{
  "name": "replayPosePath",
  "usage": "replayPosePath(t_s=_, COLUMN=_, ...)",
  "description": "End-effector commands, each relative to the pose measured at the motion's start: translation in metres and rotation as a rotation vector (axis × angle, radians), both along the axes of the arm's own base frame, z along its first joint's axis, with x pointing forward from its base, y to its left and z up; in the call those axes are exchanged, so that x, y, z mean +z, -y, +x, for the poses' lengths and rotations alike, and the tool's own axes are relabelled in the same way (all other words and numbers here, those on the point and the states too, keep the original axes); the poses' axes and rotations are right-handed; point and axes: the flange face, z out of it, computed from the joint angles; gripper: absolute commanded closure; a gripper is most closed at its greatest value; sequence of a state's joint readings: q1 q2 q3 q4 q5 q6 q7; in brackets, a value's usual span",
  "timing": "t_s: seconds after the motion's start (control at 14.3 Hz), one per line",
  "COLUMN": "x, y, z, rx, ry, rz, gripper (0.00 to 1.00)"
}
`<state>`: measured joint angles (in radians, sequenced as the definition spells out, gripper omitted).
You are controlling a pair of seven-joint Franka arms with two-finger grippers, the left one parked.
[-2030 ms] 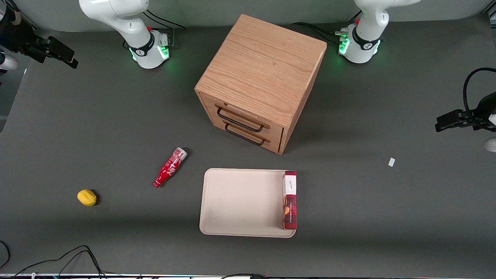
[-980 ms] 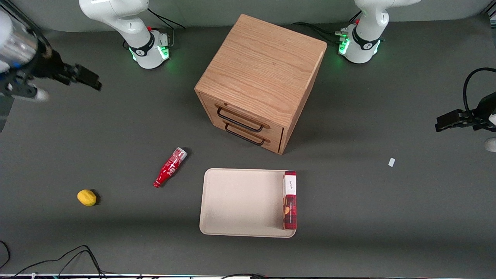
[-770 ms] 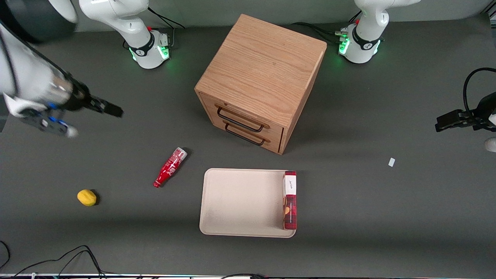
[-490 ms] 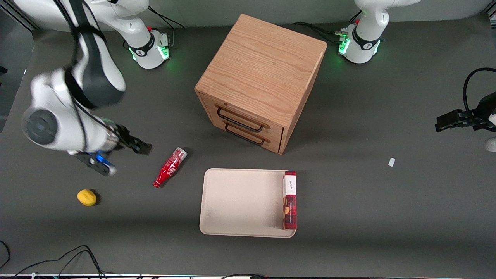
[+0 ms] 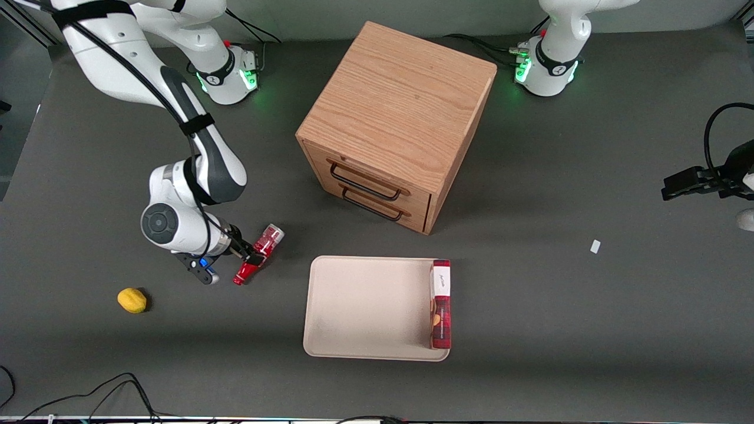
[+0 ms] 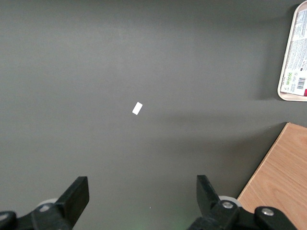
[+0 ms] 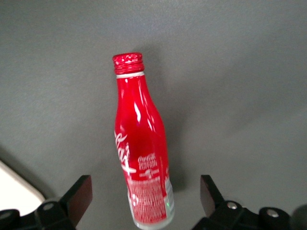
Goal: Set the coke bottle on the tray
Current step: 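Move the right gripper down over the red Coca-Cola bottle, then close the right gripper around the bottle's middle and lift it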
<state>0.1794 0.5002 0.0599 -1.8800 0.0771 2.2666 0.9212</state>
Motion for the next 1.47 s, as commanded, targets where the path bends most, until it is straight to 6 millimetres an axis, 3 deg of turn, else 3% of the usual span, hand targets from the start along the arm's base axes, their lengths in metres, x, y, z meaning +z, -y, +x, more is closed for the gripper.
replayPosePath(t_s=0.0, x=-0.022, y=-0.003, z=-0.005, rx=-0.022, ry=0.044, rz=-0.013, gripper=0.00)
replayPosePath(t_s=0.35, x=-0.058, y=-0.001, z=-0.016, rx=-0.031, ry=0.097, rz=-0.004, gripper=0.03)
replayPosePath(t_s=0.42, x=-0.059, y=-0.003, z=-0.015, rx=-0.014, ry=0.099, rz=-0.009, gripper=0.94)
replayPosePath(t_s=0.49, x=-0.058, y=-0.010, z=-0.016, rx=0.004, ry=0.100, rz=-0.009, gripper=1.00)
replayPosePath(t_s=0.77, x=-0.048, y=-0.013, z=-0.015, rx=0.024, ry=0.104, rz=-0.007, gripper=1.00)
replayPosePath(t_s=0.91, x=-0.026, y=-0.015, z=-0.008, rx=0.057, ry=0.101, rz=-0.030, gripper=1.00)
replayPosePath(t_s=1.12, x=0.044, y=-0.016, z=0.008, rx=0.142, ry=0.072, rz=-0.049, gripper=1.00)
replayPosePath(t_s=1.4, x=0.158, y=-0.017, z=0.040, rx=0.374, ry=0.005, rz=-0.036, gripper=1.00)
